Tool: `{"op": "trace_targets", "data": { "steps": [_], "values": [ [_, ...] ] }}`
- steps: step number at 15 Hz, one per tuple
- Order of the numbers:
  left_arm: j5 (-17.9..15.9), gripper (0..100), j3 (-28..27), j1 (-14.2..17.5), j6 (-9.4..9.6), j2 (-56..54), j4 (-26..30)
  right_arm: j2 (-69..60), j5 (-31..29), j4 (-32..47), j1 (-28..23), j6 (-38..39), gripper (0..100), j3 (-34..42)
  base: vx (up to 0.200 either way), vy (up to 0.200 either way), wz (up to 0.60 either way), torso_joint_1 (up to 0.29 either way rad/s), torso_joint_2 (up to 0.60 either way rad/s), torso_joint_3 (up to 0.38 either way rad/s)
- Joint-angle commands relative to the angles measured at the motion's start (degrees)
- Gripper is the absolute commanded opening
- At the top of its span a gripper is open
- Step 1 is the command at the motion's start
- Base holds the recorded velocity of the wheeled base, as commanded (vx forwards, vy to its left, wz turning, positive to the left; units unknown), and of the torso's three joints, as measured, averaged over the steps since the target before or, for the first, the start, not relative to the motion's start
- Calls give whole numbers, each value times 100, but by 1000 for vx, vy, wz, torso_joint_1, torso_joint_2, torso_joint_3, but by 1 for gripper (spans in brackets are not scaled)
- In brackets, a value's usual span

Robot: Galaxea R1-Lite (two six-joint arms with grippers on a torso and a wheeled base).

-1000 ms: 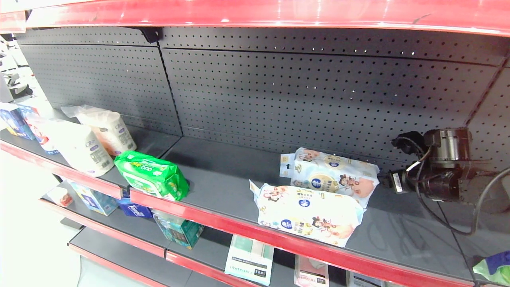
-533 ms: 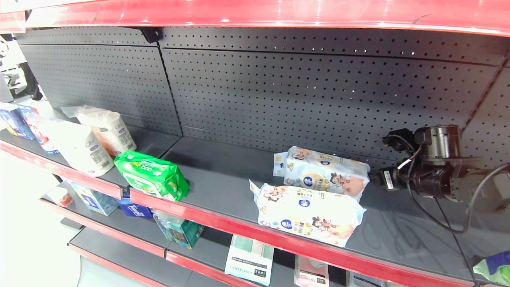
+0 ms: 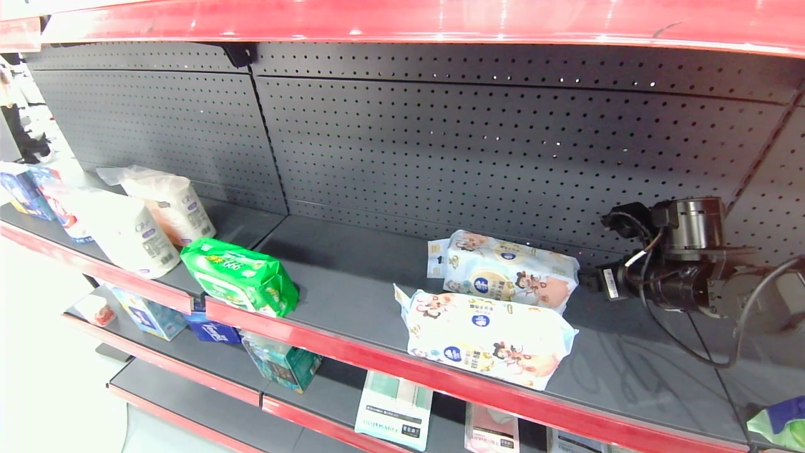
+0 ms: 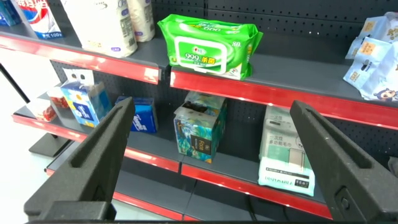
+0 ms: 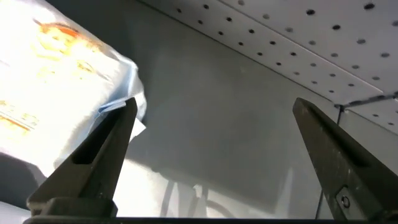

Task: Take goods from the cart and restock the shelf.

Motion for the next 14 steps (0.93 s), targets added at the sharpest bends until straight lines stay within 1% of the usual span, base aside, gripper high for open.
{"op": "trace_targets", "data": {
  "steps": [1,4,7,8,9,11,12,13,14],
  "values": [
    [4,100,1,0,-1,-3,-4,-169,1,-1,-109,-1,100,61,0,0,0,0,0,0],
    [4,100,1,0,-1,-3,5,-977,19,-1,-250,-1,100,738,0,0,0,0,0,0],
    [4,100,1,0,-1,-3,-4,-2533,89,7,-408,-1,100,2057,0,0,0,0,0,0],
    [4,100,1,0,-1,-3,-4,-2867,142,-1,-435,7,100,2268,0,0,0,0,0,0],
    [4,100,1,0,-1,-3,-4,-3658,423,7,-637,-10,100,2610,0,0,0,0,0,0],
    [4,100,1,0,-1,-3,-4,-4537,1214,7,-988,-10,100,2874,0,0,0,0,0,0],
    [4,100,1,0,-1,-3,-4,-5469,1961,51,-1138,-72,100,3208,0,0,0,0,0,0],
    [4,100,1,0,-1,-3,-4,-5926,2146,60,-1164,-204,100,3366,0,0,0,0,0,0],
    [4,100,1,0,-1,-3,-4,-6172,2181,51,-1111,-309,100,3463,0,0,0,0,0,0]
  ]
}}
